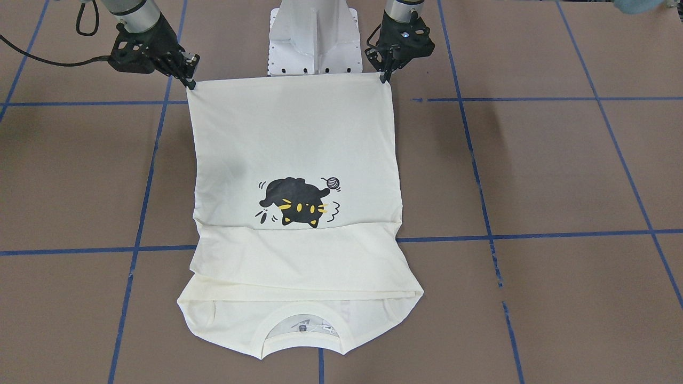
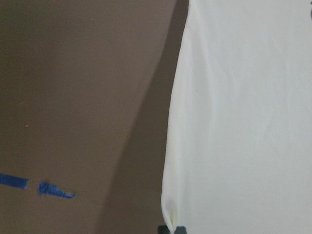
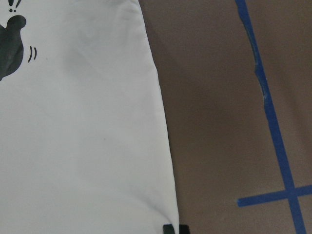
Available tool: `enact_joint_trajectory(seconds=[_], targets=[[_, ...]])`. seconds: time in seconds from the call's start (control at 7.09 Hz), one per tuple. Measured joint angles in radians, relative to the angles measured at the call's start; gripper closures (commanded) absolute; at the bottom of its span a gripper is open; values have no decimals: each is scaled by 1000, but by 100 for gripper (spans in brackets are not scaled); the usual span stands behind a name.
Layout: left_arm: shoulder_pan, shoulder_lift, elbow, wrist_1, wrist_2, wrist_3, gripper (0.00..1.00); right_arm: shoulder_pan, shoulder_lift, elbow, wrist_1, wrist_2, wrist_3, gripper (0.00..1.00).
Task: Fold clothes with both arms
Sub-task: 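Lift the hem with both grippers and fold it toward the collar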
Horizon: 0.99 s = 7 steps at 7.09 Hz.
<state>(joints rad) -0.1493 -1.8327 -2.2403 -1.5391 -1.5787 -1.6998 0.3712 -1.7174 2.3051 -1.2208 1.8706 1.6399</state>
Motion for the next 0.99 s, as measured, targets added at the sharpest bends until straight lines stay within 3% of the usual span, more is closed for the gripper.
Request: enact_joint_trajectory(seconds=[0.28,0.56,0.99], targets=[[43,0,-121,73,-25,4,100,-8,-56,91,0,134,1,100],[112,-3,-190,94,-40,-1,100,-15,-62,123,0,274,1,100],[98,-23,-190,96,-63,21,100,111,-16,67,0,309,-57,100]])
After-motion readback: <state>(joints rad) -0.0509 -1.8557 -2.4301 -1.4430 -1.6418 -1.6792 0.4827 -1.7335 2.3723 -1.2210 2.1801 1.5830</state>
